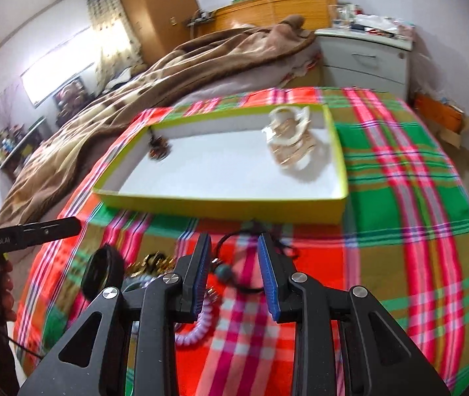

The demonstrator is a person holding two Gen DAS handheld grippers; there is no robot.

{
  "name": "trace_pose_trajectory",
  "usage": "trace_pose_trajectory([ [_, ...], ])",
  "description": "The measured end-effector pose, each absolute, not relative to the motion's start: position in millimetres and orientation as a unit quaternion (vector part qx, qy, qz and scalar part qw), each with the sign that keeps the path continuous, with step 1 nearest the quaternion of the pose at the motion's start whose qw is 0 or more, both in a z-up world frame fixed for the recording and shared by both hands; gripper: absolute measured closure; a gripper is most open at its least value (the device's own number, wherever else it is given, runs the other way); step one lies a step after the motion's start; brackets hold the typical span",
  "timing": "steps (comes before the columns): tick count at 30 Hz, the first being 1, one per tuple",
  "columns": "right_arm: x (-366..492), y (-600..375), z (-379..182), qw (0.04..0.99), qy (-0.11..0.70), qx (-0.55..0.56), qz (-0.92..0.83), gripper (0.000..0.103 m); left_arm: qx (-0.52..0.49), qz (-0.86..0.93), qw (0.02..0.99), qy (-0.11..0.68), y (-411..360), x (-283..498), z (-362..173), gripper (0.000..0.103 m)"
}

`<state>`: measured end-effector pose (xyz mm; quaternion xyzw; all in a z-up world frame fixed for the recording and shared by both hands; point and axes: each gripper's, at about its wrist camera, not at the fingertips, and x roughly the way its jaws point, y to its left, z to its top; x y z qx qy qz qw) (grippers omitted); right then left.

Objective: Organize jewelry
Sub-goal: 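Open both grippers to drop the items and move back to the jewelry, then grasp the black band bracelet with the left gripper while the right grasps the black cord bracelet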

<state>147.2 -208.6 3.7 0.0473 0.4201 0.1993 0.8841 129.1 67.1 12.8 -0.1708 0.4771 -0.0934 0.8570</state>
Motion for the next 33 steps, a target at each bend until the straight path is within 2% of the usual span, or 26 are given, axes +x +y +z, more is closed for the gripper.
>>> trace_pose_trajectory([
  [9, 149.8, -195.9, -5.8, 0.865, 0.444, 0.041, 0.231, 0.073, -0.168, -0.107, 0.837, 0.510, 59.5, 102.5, -3.9, 0.056],
  [20, 160.0, -184.0, -13.1, 0.869, 0.457, 0.002, 0.187, 0.073, -0.165, -0.126, 0.826, 0.524, 53.3, 90.2, -8.9, 0.056],
  [22, 159.0, -184.2, -13.2, 0.871, 0.456, 0.000, 0.185, 0.075, -0.170, -0.131, 0.824, 0.524, 52.2, 87.8, -8.9, 0.056],
  [23, 158.6, -184.4, -13.2, 0.872, 0.455, -0.004, 0.180, 0.083, -0.168, -0.133, 0.824, 0.524, 50.3, 87.5, -9.2, 0.056],
  [24, 158.2, -184.7, -13.4, 0.873, 0.455, -0.008, 0.175, 0.085, -0.167, -0.135, 0.824, 0.525, 48.4, 87.5, -9.4, 0.056],
  [33, 151.7, -204.1, -11.5, 0.882, 0.444, 0.018, 0.156, 0.086, -0.157, -0.132, 0.831, 0.517, 39.0, 91.8, -5.7, 0.056],
])
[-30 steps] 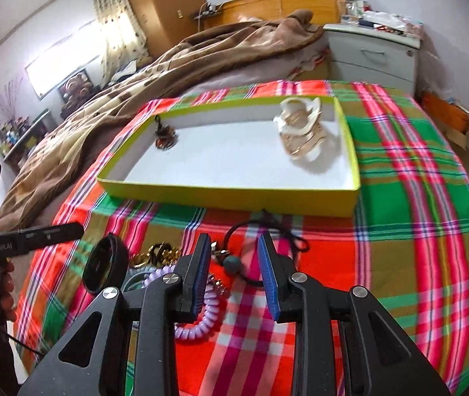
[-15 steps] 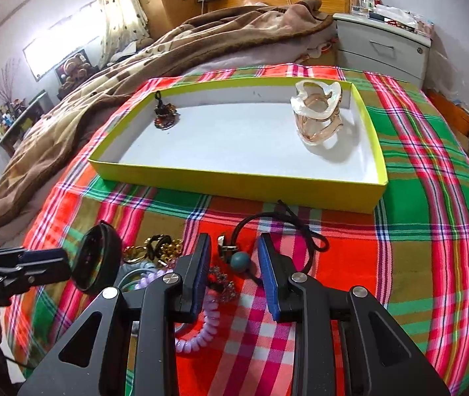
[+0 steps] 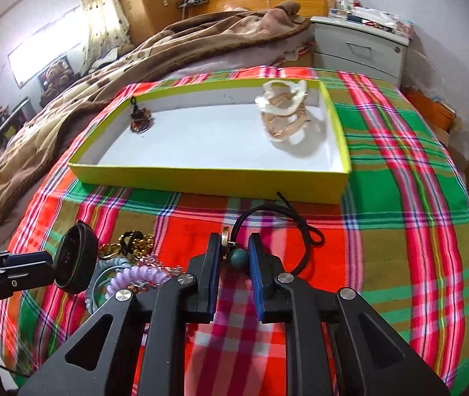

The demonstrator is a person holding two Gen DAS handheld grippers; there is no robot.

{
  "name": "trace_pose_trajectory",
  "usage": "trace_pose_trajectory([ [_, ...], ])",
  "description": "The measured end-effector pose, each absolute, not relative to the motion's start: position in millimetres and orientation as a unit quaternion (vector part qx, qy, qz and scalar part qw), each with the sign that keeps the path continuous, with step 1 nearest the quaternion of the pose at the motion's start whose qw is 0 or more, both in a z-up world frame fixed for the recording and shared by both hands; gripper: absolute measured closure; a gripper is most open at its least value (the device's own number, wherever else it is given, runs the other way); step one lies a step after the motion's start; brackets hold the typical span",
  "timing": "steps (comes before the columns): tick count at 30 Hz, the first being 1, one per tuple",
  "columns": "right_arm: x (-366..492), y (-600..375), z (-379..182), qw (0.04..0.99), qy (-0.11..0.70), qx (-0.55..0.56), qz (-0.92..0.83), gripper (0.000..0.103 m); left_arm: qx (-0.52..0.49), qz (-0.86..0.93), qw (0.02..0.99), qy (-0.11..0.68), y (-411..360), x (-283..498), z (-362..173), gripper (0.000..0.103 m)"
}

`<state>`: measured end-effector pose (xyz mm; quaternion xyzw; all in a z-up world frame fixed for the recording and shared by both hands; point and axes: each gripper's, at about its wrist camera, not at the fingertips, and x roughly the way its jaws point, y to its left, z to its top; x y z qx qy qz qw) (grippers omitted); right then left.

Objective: Organize jewelry
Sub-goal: 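Grasp the black band bracelet with the left gripper while the right grasps the black cord bracelet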

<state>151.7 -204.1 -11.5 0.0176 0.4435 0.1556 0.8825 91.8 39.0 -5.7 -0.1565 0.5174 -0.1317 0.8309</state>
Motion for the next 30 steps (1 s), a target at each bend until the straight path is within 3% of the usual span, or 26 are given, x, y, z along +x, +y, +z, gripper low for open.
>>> trace_pose_trajectory([
  [24, 119.6, -226.2, 10.7, 0.907, 0.397, 0.054, 0.134, 0.086, 0.009, -0.040, 0.866, 0.499, 7.8, 98.3, -12.5, 0.057],
  [27, 119.0, -225.1, 10.6, 0.907, 0.396, 0.055, 0.133, 0.086, 0.019, -0.034, 0.867, 0.497, 7.1, 97.6, -12.1, 0.063],
  [30, 117.9, -225.7, 10.3, 0.907, 0.396, 0.055, 0.133, 0.086, 0.015, -0.038, 0.867, 0.497, 7.4, 96.5, -10.8, 0.077],
])
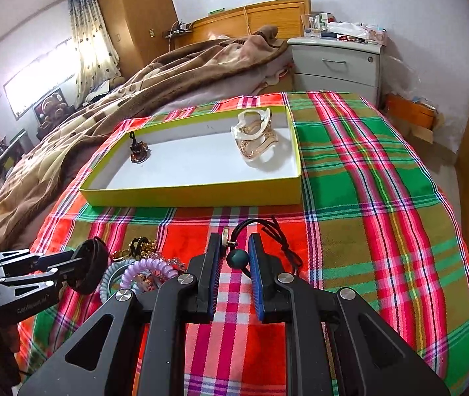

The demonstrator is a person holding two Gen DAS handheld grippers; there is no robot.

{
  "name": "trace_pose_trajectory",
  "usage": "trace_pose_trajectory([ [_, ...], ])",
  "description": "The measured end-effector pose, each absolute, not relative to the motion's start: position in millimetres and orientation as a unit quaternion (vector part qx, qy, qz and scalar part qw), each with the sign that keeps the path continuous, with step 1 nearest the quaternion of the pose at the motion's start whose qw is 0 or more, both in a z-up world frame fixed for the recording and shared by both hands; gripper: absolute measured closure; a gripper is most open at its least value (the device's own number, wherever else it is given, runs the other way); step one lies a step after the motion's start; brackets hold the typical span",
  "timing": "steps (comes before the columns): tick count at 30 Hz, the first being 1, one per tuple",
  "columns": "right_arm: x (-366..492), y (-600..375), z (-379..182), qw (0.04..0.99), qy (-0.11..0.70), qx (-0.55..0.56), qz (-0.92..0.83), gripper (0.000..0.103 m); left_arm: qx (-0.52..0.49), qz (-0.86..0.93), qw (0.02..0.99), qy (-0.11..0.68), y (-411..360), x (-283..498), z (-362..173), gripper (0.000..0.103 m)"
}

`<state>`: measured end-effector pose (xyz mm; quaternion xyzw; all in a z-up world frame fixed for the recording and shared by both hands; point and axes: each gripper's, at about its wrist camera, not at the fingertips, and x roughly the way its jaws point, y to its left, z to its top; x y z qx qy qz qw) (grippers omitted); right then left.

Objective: Organize jewelry
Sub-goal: 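Grasp the black band bracelet with the left gripper while the right grasps the black cord bracelet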

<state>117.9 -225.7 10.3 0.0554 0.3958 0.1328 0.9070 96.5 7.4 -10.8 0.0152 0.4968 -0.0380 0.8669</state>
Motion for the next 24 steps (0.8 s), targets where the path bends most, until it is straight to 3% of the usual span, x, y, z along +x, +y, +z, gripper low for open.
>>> trace_pose_trajectory([
  [10, 117.3, -220.9, 12.6, 0.909, 0.394, 0.051, 0.127, 0.086, 0.000, -0.060, 0.867, 0.495, 8.0, 94.3, -8.8, 0.090],
  [24, 116.4, -211.9, 24.6, 0.914, 0.383, 0.041, 0.126, 0.086, -0.015, -0.063, 0.875, 0.479, 18.7, 95.6, 3.3, 0.090],
])
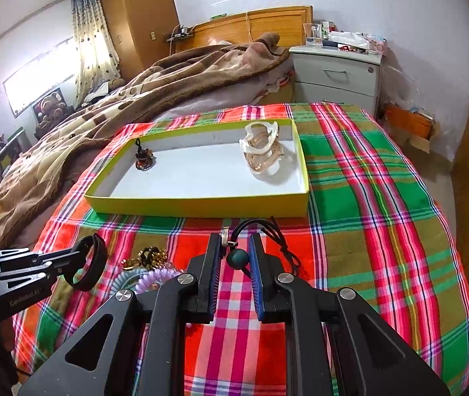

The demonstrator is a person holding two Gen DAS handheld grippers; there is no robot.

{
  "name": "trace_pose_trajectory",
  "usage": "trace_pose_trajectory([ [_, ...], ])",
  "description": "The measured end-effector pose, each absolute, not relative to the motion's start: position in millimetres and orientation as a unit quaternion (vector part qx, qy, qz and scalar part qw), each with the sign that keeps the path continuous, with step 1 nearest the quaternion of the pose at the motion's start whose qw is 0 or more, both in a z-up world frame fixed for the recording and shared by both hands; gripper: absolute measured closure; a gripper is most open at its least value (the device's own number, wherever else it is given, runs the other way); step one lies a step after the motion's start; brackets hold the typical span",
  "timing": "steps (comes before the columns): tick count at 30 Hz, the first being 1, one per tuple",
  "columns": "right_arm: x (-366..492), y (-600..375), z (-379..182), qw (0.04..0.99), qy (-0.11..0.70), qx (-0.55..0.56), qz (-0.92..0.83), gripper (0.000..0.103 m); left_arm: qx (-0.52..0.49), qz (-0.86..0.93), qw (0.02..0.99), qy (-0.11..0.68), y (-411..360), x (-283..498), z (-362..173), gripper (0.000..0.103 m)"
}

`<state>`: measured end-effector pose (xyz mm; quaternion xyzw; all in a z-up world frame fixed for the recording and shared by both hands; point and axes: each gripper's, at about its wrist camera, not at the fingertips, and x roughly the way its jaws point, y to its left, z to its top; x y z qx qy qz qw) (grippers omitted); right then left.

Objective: Organize jewelry
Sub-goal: 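Grasp the black band bracelet with the left gripper while the right grasps the black cord bracelet, then carry both black bracelets into the box and open both grippers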

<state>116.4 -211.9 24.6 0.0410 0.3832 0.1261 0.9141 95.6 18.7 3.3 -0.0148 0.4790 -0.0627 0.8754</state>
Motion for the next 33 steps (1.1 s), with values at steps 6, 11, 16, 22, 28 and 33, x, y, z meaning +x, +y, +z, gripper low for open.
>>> trace_pose_trajectory([
  [6, 122.6, -205.0, 31.5, 0.916, 0.378, 0.035, 0.129, 0.086, -0.017, -0.061, 0.883, 0.466, 24.1, 103.6, 15.6, 0.090],
  [11, 132.2, -197.6, 40.0, 0.919, 0.371, 0.026, 0.132, 0.086, -0.020, -0.061, 0.888, 0.455, 28.1, 112.6, 25.0, 0.090],
  [16, 145.6, -188.9, 49.5, 0.922, 0.361, 0.013, 0.137, 0.086, -0.029, -0.057, 0.892, 0.448, 33.7, 125.6, 30.4, 0.090],
  [22, 171.9, -179.0, 58.0, 0.923, 0.356, 0.007, 0.145, 0.086, -0.033, -0.052, 0.895, 0.442, 39.8, 144.4, 36.0, 0.090],
  [28, 206.4, -170.0, 55.2, 0.915, 0.370, 0.015, 0.158, 0.086, -0.039, -0.043, 0.896, 0.441, 45.4, 169.8, 37.4, 0.090],
  [33, 235.5, -160.2, 43.6, 0.906, 0.390, 0.006, 0.165, 0.086, -0.029, -0.040, 0.895, 0.443, 45.1, 187.9, 34.2, 0.090],
])
